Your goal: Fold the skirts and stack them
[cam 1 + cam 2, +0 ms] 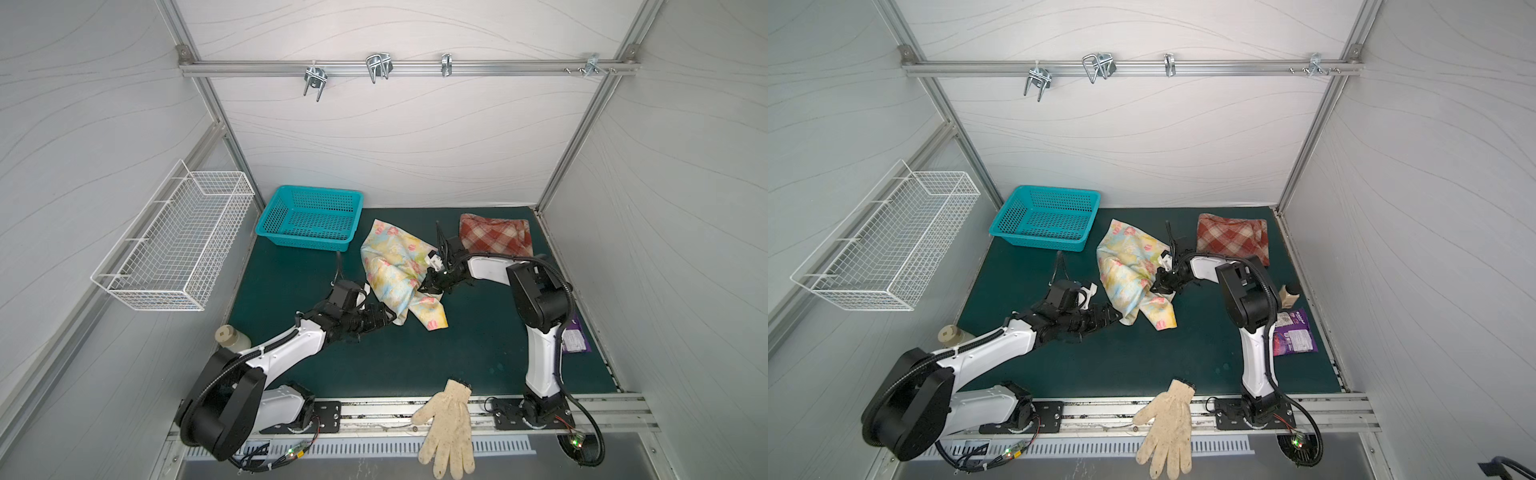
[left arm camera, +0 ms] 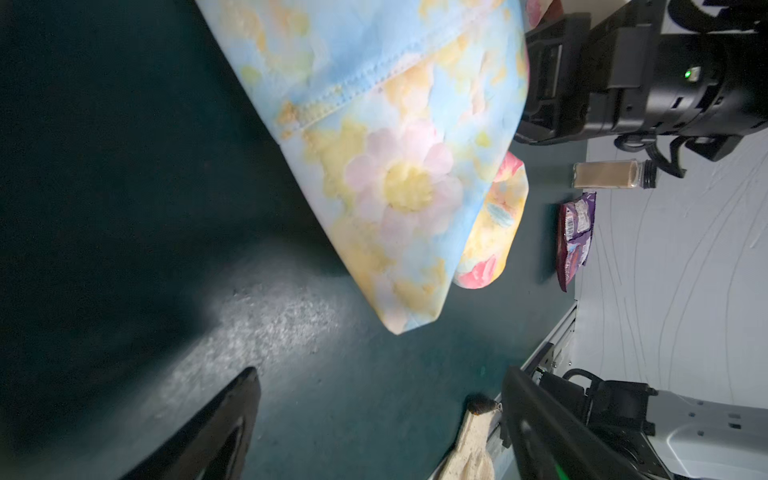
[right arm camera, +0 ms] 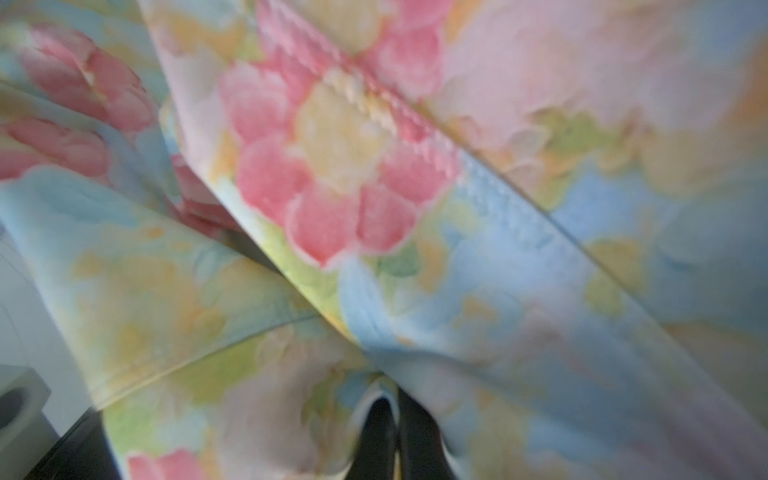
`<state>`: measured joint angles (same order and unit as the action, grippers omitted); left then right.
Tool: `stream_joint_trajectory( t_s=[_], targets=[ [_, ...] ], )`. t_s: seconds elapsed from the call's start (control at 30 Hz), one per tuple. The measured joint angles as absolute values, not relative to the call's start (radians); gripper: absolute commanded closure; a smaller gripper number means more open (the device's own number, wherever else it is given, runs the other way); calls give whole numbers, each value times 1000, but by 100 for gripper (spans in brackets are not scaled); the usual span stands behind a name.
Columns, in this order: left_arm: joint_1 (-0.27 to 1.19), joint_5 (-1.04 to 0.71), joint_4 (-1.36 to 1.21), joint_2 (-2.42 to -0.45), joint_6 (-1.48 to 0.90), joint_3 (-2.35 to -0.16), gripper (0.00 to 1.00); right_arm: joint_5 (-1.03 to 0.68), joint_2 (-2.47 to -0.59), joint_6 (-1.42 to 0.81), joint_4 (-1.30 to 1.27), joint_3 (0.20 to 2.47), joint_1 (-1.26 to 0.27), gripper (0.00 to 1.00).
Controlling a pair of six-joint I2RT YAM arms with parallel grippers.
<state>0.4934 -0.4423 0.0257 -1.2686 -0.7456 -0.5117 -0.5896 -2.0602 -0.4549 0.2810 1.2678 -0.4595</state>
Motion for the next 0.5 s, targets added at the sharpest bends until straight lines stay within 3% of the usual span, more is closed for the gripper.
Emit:
stream_joint_trajectory(
  t_s=[0.3,0.4,0.5],
  targets=[
    [560,-403,-165,-1450,-799,-526,15,-596,-2063,-455,265,1267,-456,96],
    [569,-395,-221,-1498,-818,-543,21,-602,-2063,-455,260,1264,-456,96],
    [571,-389,-264,-1543,-836,-562,33,-606,-2063,-456,250,1258,-454,96]
  ],
)
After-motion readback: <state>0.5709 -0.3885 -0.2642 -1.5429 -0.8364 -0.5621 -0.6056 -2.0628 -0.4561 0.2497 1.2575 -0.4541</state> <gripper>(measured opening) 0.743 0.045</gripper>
